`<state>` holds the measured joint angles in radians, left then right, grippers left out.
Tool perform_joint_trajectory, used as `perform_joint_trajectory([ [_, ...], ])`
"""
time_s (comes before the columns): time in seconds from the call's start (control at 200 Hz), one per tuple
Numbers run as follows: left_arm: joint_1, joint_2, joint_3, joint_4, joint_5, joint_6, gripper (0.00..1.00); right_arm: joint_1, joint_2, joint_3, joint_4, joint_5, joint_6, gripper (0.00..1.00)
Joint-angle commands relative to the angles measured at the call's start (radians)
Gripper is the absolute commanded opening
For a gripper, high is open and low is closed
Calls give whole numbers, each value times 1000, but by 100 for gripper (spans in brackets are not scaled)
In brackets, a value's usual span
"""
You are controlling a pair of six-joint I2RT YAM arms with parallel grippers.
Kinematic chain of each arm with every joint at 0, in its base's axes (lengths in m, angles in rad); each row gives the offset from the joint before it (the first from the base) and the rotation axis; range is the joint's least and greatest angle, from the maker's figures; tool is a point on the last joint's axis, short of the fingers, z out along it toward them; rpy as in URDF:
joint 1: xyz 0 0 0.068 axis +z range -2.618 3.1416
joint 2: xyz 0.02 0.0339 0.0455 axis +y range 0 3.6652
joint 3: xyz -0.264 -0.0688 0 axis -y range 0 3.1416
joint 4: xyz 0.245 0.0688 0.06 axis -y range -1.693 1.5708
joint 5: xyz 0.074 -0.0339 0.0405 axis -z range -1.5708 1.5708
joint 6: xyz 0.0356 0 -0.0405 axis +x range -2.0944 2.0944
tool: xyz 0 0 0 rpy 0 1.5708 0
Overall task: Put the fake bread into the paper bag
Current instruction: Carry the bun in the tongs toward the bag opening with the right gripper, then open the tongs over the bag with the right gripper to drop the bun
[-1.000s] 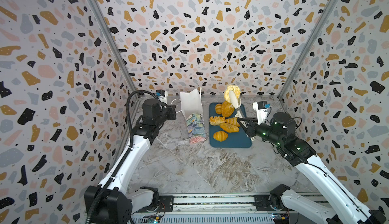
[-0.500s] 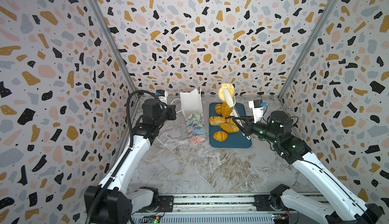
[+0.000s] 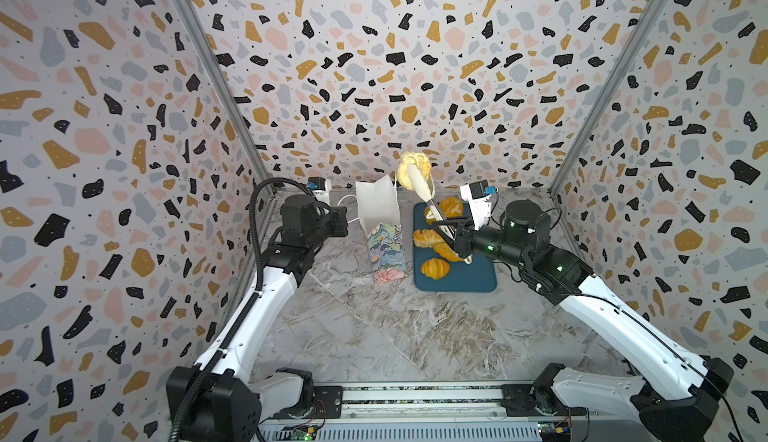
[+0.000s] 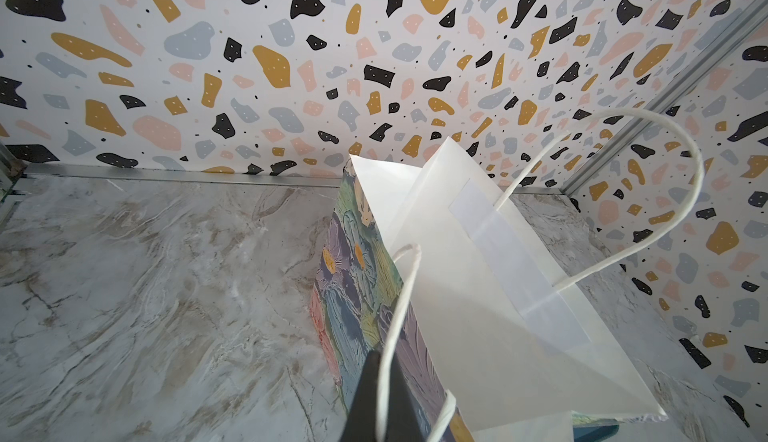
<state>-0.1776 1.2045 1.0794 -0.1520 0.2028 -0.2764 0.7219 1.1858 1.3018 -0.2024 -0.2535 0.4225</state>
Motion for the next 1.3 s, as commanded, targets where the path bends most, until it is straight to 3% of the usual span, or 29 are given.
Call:
perform_joint_trajectory([
  [0.0, 3, -5, -10, 20, 11, 8, 0, 17, 23, 95, 2, 41, -43, 25],
  [0.471, 3, -9, -10, 19, 7, 11, 0, 88, 171, 226, 15, 48, -47, 25],
  [0.906, 3, -12, -10, 19, 5, 10, 0, 174, 343, 392, -105, 99, -76, 25],
  [1.297, 4, -12, -9, 19, 4, 12, 0, 173, 386, 398, -229, 204, -70, 25],
])
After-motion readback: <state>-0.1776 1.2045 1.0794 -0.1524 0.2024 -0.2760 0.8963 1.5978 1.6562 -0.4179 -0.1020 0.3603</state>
